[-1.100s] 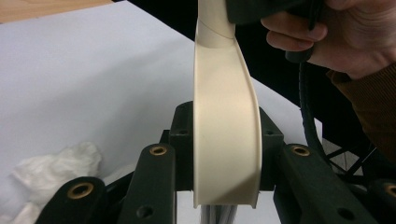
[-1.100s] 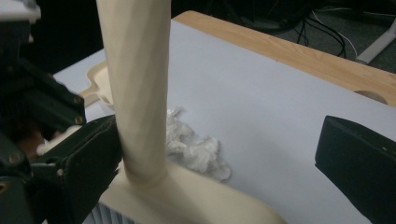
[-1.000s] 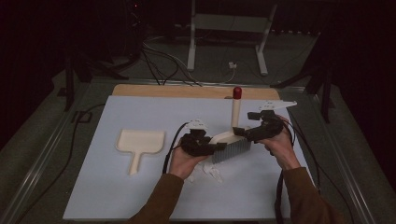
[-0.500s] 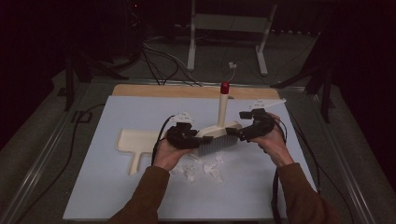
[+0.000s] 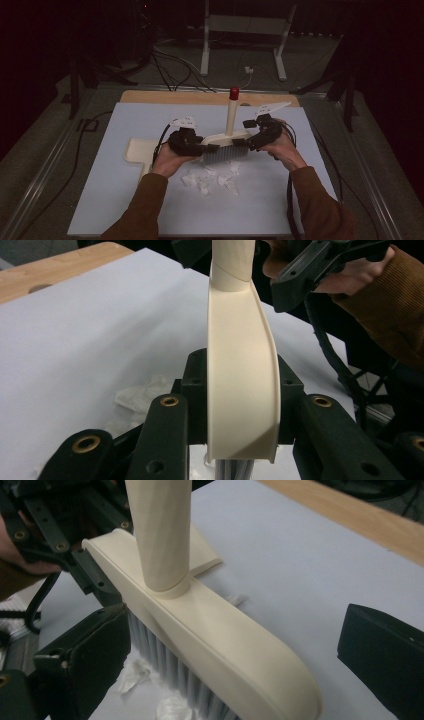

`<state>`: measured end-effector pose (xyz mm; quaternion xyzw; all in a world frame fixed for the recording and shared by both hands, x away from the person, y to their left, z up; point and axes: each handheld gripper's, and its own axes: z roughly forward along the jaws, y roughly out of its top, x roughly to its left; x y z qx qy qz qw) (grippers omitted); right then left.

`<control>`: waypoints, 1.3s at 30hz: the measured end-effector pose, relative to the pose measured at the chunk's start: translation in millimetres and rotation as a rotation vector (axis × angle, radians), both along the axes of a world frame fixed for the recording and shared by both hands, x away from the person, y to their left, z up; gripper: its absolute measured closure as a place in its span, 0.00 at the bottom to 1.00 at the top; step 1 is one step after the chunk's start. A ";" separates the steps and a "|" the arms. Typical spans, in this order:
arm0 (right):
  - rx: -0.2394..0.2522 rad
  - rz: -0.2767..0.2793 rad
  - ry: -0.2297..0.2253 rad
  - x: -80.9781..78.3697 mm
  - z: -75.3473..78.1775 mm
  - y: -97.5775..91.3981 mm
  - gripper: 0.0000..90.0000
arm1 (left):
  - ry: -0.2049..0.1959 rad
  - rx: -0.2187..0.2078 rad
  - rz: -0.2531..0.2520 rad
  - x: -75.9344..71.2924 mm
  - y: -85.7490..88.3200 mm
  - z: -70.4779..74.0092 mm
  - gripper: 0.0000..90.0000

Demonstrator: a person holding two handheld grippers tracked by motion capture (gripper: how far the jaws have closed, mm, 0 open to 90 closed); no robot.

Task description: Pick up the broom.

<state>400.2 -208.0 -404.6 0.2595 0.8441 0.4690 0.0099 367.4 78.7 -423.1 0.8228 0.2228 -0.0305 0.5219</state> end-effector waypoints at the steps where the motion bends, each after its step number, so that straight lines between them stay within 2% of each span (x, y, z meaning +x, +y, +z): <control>1: -0.008 0.016 0.007 0.5 -0.5 2.4 0.01 | 0.000 0.000 0.000 0.0 0.0 0.0 0.78; 3: -0.028 0.044 0.007 0.9 -1.6 7.3 0.01 | 0.004 0.001 -0.010 0.3 1.1 0.6 0.78; 6: -0.058 0.072 -0.019 0.8 -1.2 13.4 0.04 | 0.001 0.005 -0.013 0.0 1.4 1.8 0.78; 9: -0.066 0.098 -0.018 2.0 -0.7 16.4 0.07 | 0.000 0.004 -0.033 -0.4 1.9 2.7 0.78; 12: -0.078 0.168 -0.018 2.8 0.0 20.8 0.19 | -0.003 0.008 -0.044 -0.4 2.8 3.1 0.78; 13: -0.078 0.168 -0.018 2.8 0.0 20.8 0.19 | -0.003 0.008 -0.044 -0.4 2.8 3.1 0.78; 15: -0.097 0.227 -0.020 3.6 -0.8 23.5 0.23 | -0.006 0.001 -0.059 -0.4 3.6 3.1 0.78; 18: -0.088 0.262 -0.009 4.7 -1.7 25.2 0.26 | -0.008 0.001 -0.069 -0.7 4.0 3.3 0.78; 19: -0.086 0.278 -0.003 4.9 -1.9 25.5 0.32 | -0.005 0.003 -0.071 -0.7 3.8 2.8 0.78; 20: -0.086 0.278 -0.003 4.9 -1.9 25.5 0.32 | -0.005 0.003 -0.071 -0.7 3.8 2.8 0.78; 21: -0.079 0.302 0.003 4.9 -2.1 25.5 0.37 | -0.003 0.002 -0.076 -0.3 4.0 2.3 0.78; 22: -0.073 0.333 0.012 4.7 -2.6 25.4 0.46 | 0.002 0.001 -0.079 0.8 4.2 1.2 0.77; 25: -0.067 0.351 0.032 5.6 -3.5 24.7 0.52 | 0.009 -0.014 -0.078 2.1 4.7 -0.2 0.76; 26: -0.050 0.374 0.051 6.3 -5.6 22.8 0.59 | 0.021 -0.030 -0.063 3.5 5.1 -1.6 0.74; 29: -0.060 0.376 0.050 5.0 -6.8 23.2 0.63 | 0.026 -0.024 -0.044 4.5 4.7 -3.2 0.71; 31: -0.068 0.398 0.059 2.6 -9.1 24.8 0.73 | 0.028 -0.016 -0.011 4.8 4.3 -4.4 0.58; 33: -0.060 0.399 0.047 -0.6 -9.0 26.9 0.75 | 0.029 -0.023 0.006 4.9 4.6 -4.6 0.52; 34: -0.060 0.393 0.048 -1.0 -8.5 27.5 0.75 | 0.036 -0.042 0.031 4.7 5.5 -4.5 0.51; 35: -0.060 0.387 0.042 -1.2 -8.1 28.1 0.75 | 0.030 -0.043 0.057 4.2 5.8 -3.8 0.48; 39: -0.071 0.349 0.037 0.9 -9.0 26.4 0.75 | 0.003 -0.047 0.155 1.4 13.1 0.8 0.27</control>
